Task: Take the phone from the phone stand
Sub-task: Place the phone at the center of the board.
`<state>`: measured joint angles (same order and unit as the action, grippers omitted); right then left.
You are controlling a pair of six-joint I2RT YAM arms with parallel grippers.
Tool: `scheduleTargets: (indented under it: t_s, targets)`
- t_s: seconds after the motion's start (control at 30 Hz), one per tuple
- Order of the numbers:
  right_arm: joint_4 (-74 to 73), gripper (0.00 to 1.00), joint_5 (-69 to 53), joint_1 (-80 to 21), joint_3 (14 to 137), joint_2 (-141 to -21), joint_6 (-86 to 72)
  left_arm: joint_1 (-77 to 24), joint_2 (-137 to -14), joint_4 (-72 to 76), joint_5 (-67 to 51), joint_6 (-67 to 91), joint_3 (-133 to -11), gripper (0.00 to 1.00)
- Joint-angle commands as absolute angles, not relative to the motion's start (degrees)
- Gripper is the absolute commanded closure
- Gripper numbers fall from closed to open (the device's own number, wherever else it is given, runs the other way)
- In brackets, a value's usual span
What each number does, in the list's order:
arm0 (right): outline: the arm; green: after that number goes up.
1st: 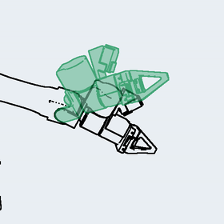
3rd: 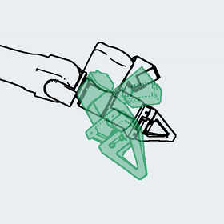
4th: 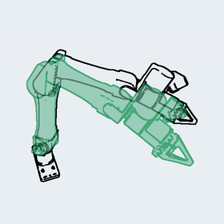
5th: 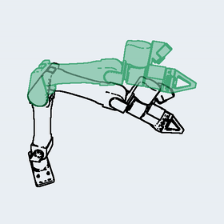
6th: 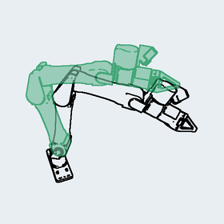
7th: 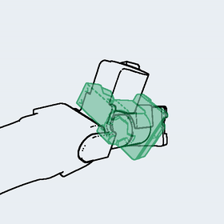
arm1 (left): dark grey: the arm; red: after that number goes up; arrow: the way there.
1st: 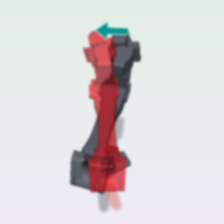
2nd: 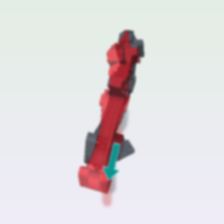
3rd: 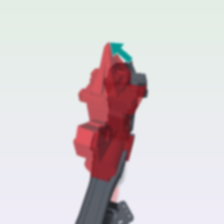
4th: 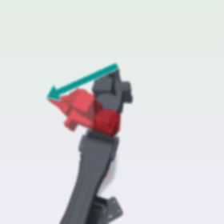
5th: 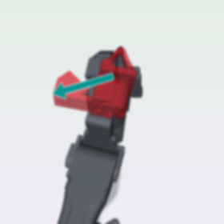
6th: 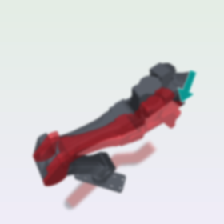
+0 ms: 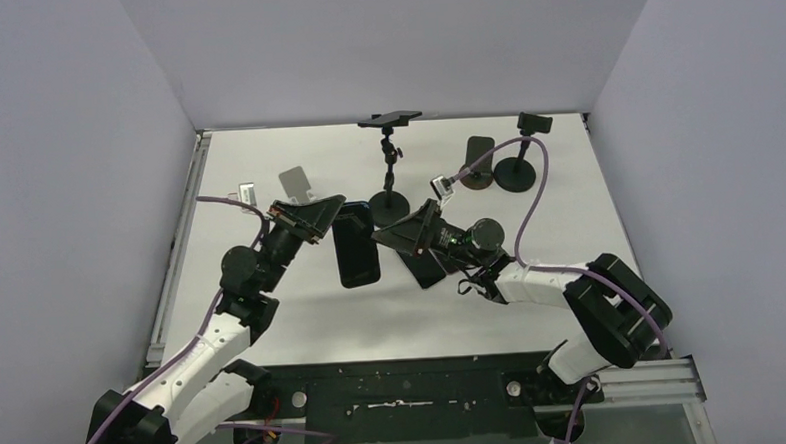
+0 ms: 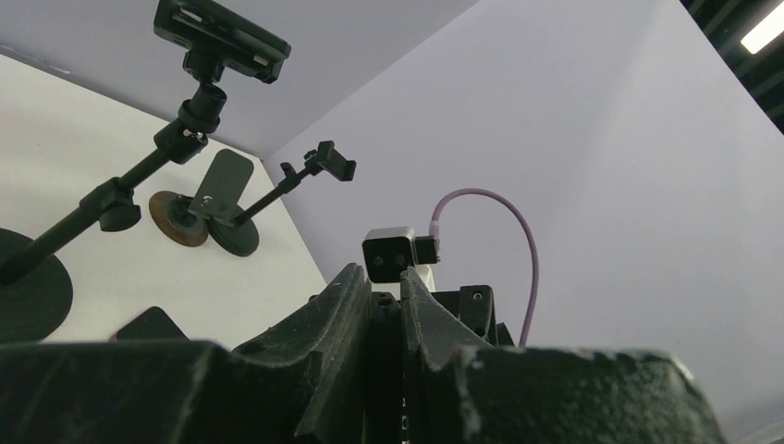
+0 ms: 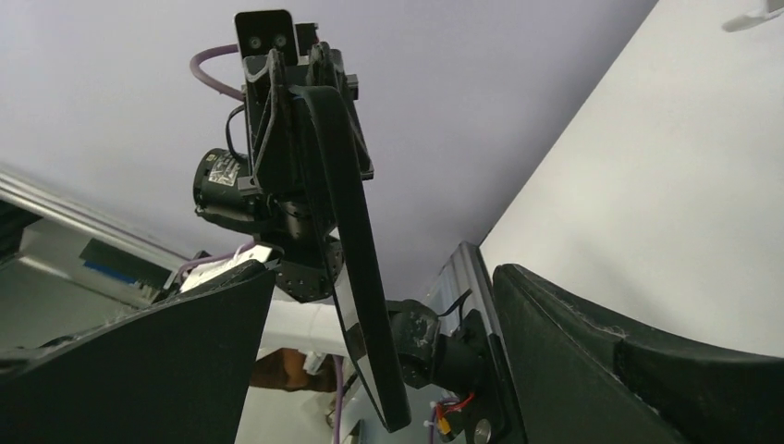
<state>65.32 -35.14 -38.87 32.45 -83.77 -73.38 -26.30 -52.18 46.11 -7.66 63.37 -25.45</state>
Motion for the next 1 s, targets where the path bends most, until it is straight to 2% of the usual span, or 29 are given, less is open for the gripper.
scheduleTargets:
  t_s: [0.0,0.17,0.4,0.53,0.73,0.8,0.87,0.97]
  targets:
    - [80.71,0.09,-38.62,-39.92,35.71,-86.61,-78.68,-27.06,-51.48,52.19,-6.52,66.36,-28.28,1.0]
    - [87.92,0.21,-40.19,-41.19,37.83,-90.54,-83.06,-27.63,-51.63,53.0,-7.12,67.38,-28.08,1.0]
    - [97.42,0.5,-39.97,-42.69,39.7,-94.9,-89.25,-29.6,-52.61,55.67,-7.29,68.29,-27.64,1.0]
    - [98.02,0.67,-38.92,-42.9,39.24,-93.93,-89.39,-30.19,-52.67,56.24,-7.12,68.36,-27.06,1.0]
    - [95.35,0.83,-38.54,-42.92,38.55,-90.24,-87.49,-30.37,-52.51,56.35,-7.4,69.27,-26.65,1.0]
    - [94.86,0.85,-38.41,-42.89,38.18,-88.87,-86.93,-30.41,-51.88,55.46,-7.56,69.2,-26.95,0.73]
    - [93.1,0.86,-38.34,-42.86,37.7,-86.92,-85.65,-30.41,-50.35,54.06,-7.49,68.27,-27.17,0.52]
    - [88.16,0.87,-37.03,-42.52,36.45,-82.85,-81.65,-30.41,-46.71,49.44,-7.18,65.97,-27.59,0.32]
